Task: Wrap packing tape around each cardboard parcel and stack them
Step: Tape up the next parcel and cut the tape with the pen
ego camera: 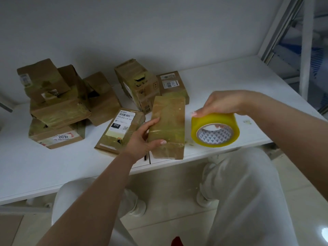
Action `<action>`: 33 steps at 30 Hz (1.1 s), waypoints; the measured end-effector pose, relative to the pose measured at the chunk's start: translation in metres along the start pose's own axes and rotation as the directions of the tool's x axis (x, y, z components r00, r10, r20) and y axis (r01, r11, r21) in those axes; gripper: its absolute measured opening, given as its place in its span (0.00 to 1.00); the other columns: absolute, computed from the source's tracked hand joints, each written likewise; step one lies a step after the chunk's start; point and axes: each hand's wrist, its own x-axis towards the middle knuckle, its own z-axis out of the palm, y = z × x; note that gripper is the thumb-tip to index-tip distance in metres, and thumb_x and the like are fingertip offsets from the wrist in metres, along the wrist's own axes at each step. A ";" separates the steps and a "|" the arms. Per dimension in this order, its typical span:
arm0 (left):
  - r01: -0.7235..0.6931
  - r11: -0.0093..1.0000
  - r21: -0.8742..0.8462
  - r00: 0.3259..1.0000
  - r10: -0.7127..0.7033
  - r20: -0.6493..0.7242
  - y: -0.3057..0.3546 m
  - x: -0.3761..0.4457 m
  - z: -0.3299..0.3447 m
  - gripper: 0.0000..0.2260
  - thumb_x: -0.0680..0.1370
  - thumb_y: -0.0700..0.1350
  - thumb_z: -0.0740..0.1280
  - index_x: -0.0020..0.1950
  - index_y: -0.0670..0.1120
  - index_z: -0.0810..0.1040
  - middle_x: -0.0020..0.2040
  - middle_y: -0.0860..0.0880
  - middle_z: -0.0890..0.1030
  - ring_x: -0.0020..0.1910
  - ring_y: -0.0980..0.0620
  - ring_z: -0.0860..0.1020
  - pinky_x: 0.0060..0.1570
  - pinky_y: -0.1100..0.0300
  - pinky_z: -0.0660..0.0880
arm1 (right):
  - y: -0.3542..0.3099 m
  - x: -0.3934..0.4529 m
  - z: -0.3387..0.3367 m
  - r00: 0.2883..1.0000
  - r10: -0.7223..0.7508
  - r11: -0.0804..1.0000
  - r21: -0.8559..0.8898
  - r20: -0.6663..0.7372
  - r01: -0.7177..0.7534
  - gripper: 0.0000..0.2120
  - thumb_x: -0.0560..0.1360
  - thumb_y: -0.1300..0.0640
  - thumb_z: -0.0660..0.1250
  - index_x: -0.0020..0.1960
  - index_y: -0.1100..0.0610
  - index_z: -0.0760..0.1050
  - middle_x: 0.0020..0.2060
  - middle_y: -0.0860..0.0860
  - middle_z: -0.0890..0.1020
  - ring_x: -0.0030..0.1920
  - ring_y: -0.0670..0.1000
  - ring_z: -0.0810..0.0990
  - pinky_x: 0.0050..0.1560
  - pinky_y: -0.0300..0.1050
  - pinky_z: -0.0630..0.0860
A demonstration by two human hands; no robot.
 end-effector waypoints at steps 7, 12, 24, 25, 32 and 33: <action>0.005 1.000 0.011 1.000 -0.005 0.013 0.000 0.001 0.001 0.32 0.70 0.36 0.76 0.71 0.53 0.72 0.65 0.59 0.72 0.60 0.63 0.75 0.57 0.60 0.78 | 0.033 0.018 0.032 0.996 0.084 0.994 0.064 0.029 -0.085 0.23 0.68 0.34 0.69 0.49 0.52 0.79 0.47 0.52 0.82 0.49 0.55 0.82 0.57 0.52 0.77; 0.015 0.997 0.075 0.999 -0.017 0.036 0.003 0.001 0.001 0.33 0.70 0.38 0.76 0.72 0.53 0.70 0.66 0.57 0.70 0.61 0.61 0.74 0.54 0.63 0.78 | 0.042 0.028 0.053 0.997 0.069 0.982 0.171 0.036 -0.074 0.23 0.69 0.34 0.69 0.49 0.53 0.80 0.49 0.53 0.82 0.50 0.55 0.81 0.57 0.52 0.77; -0.141 0.210 0.968 0.986 -0.063 0.157 0.038 0.024 0.061 0.53 0.60 0.70 0.74 0.75 0.69 0.43 0.75 0.49 0.25 0.73 0.43 0.24 0.66 0.26 0.42 | 0.048 0.029 0.065 1.000 -0.010 0.943 0.332 -0.023 0.017 0.21 0.70 0.38 0.71 0.45 0.57 0.82 0.41 0.52 0.84 0.41 0.51 0.82 0.42 0.42 0.77; -0.122 0.186 0.975 0.987 -0.082 0.139 0.034 0.025 0.062 0.53 0.61 0.70 0.74 0.75 0.70 0.41 0.76 0.49 0.26 0.74 0.42 0.26 0.67 0.26 0.46 | 0.049 0.028 0.064 0.999 -0.020 0.941 0.337 -0.028 0.028 0.21 0.70 0.38 0.71 0.44 0.57 0.82 0.39 0.52 0.84 0.40 0.50 0.82 0.41 0.41 0.76; -0.114 0.510 0.852 0.992 0.110 0.067 0.029 0.018 0.048 0.40 0.63 0.64 0.76 0.70 0.71 0.60 0.80 0.53 0.44 0.78 0.46 0.41 0.70 0.32 0.54 | 0.036 0.015 0.039 0.976 -0.146 0.868 0.452 -0.161 0.205 0.32 0.58 0.32 0.70 0.46 0.59 0.83 0.38 0.52 0.85 0.39 0.52 0.84 0.45 0.45 0.78; -0.116 0.637 0.762 0.990 0.136 0.037 0.027 0.016 0.047 0.38 0.63 0.62 0.78 0.69 0.70 0.63 0.80 0.53 0.47 0.78 0.47 0.43 0.71 0.35 0.54 | 0.031 0.013 0.033 0.968 -0.181 0.859 0.451 -0.175 0.242 0.31 0.58 0.33 0.70 0.45 0.60 0.83 0.37 0.52 0.85 0.38 0.52 0.84 0.45 0.45 0.78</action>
